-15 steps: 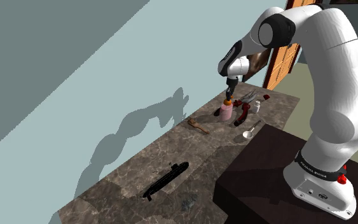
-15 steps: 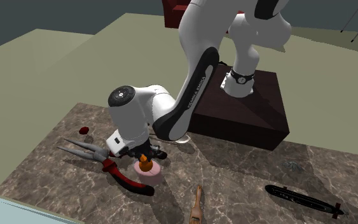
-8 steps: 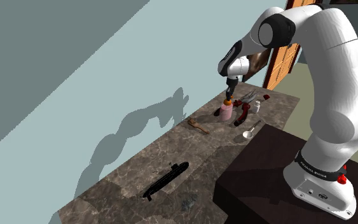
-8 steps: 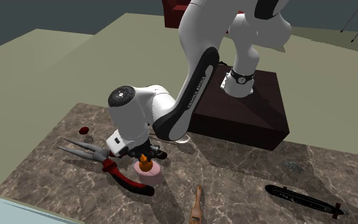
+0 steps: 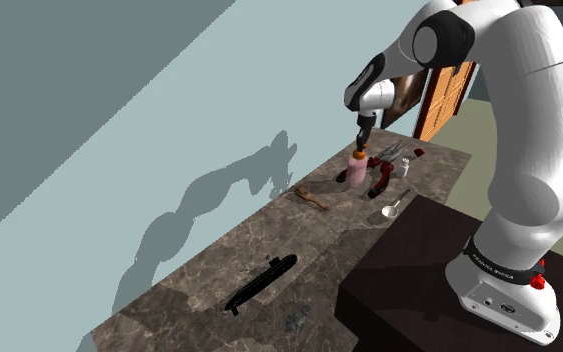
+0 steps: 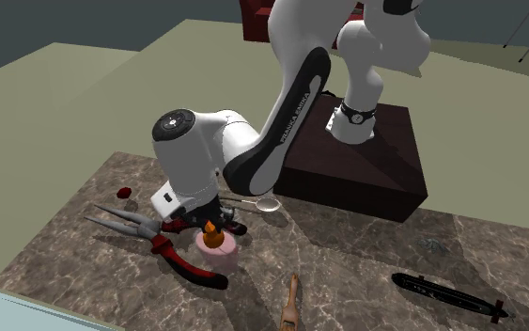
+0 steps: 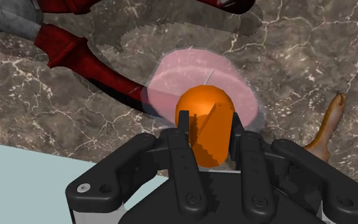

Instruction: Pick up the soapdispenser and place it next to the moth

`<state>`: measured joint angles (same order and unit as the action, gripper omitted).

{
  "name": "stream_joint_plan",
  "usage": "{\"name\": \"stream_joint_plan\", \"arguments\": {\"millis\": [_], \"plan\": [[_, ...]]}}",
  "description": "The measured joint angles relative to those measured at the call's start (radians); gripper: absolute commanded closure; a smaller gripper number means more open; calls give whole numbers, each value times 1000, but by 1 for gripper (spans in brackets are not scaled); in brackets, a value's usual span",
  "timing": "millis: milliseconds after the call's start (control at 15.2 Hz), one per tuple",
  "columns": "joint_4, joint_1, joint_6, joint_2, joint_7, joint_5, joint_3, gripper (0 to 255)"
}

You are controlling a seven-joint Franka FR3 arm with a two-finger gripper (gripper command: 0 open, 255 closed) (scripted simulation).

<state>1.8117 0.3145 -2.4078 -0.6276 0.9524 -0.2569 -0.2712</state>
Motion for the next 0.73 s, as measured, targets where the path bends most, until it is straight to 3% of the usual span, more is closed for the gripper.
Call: {"name": "stream_joint_plan", "arguments": {"millis": [726], "plan": [[-7, -21, 104, 100, -27, 38, -28, 255]]}}
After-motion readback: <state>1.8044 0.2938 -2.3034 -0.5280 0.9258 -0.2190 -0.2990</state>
